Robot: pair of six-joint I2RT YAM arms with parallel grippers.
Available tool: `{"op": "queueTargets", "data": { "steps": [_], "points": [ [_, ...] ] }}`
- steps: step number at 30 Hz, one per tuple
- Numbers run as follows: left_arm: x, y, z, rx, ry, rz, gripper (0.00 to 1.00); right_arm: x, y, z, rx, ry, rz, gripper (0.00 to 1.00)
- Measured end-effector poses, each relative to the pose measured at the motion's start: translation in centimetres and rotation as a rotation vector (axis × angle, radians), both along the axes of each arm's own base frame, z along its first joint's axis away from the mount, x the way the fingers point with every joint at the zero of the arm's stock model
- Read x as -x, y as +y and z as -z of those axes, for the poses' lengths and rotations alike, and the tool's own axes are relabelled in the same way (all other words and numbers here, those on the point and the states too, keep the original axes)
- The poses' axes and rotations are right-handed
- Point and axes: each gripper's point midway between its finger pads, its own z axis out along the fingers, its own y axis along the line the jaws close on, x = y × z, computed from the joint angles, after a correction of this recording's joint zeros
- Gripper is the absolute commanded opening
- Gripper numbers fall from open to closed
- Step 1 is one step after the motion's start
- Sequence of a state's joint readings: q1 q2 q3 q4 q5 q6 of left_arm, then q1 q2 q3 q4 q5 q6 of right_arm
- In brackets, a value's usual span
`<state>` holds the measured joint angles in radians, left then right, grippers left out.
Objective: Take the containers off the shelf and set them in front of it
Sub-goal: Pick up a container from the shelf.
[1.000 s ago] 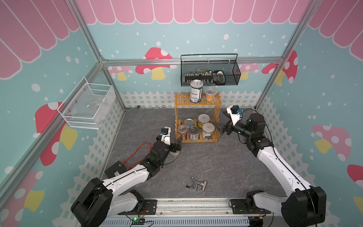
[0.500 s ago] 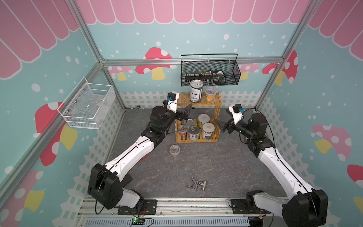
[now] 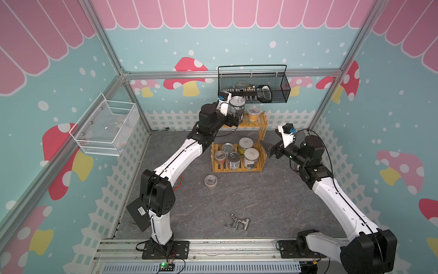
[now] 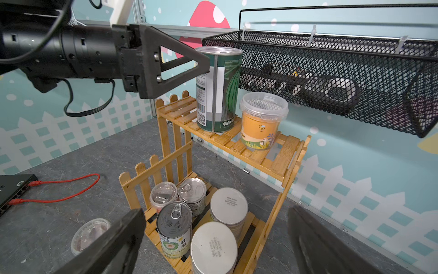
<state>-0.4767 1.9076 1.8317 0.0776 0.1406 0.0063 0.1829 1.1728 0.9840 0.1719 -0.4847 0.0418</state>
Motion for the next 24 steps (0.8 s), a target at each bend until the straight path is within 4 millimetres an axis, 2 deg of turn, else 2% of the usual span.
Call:
{"op": "queueTargets", "data": {
  "steps": [8,13,15,18,24],
  "points": [
    [-2.7,-1.0,0.3,-0.001,0.009,0.009,0.99,-0.3,-0.2,0.0,0.000,0.001,0.005,0.99],
    [-3.5,-1.8,-0.1,0.003,0.000,0.032,0.96,-0.4,-0.1,0.0,0.000,0.000,0.003,0.98],
    [-3.8,-2.0,-0.1,0.004,-0.001,0.042,0.89,-0.4,-0.1,-0.1,-0.001,-0.003,0.003,0.98],
    [-4.0,-2.2,0.1,0.005,0.007,0.051,0.74,-0.5,-0.3,-0.3,-0.002,-0.007,0.006,0.99],
    [-4.0,-2.0,0.2,0.006,0.017,0.052,0.64,-0.5,-0.3,-0.7,-0.004,-0.018,0.007,0.99]
  ]
}}
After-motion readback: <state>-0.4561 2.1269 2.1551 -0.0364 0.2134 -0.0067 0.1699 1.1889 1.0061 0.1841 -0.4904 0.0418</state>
